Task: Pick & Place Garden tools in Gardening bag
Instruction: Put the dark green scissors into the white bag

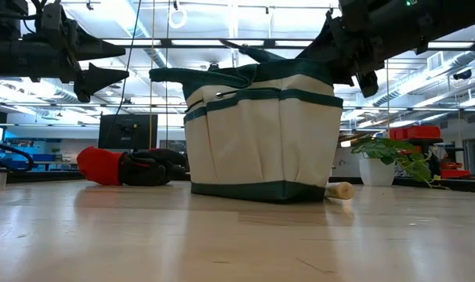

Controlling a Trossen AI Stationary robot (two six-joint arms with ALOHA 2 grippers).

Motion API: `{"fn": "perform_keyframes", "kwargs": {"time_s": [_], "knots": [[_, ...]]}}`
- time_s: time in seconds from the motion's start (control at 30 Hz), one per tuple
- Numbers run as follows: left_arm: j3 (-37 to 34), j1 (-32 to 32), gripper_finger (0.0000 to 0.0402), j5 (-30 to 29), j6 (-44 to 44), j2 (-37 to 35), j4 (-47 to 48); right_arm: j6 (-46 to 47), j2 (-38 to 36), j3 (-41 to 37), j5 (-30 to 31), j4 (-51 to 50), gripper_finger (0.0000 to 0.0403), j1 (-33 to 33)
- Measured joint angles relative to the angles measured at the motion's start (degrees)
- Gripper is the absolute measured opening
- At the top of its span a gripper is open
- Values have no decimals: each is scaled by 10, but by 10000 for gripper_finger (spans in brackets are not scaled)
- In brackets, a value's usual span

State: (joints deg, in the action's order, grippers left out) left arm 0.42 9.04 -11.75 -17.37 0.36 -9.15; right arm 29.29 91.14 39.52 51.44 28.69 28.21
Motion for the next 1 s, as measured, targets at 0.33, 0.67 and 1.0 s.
{"fn": "perform_keyframes", "kwargs": {"time_s": [0.33,0.67,1.0], "knots": [[0,0,291,0,0,0,0,2,0,0,-4,0,60,0],[0,0,291,0,0,0,0,2,0,0,-15,0,82,0],[0,0,291,0,0,0,-1,2,-1,1,-15,0,117,0]]}}
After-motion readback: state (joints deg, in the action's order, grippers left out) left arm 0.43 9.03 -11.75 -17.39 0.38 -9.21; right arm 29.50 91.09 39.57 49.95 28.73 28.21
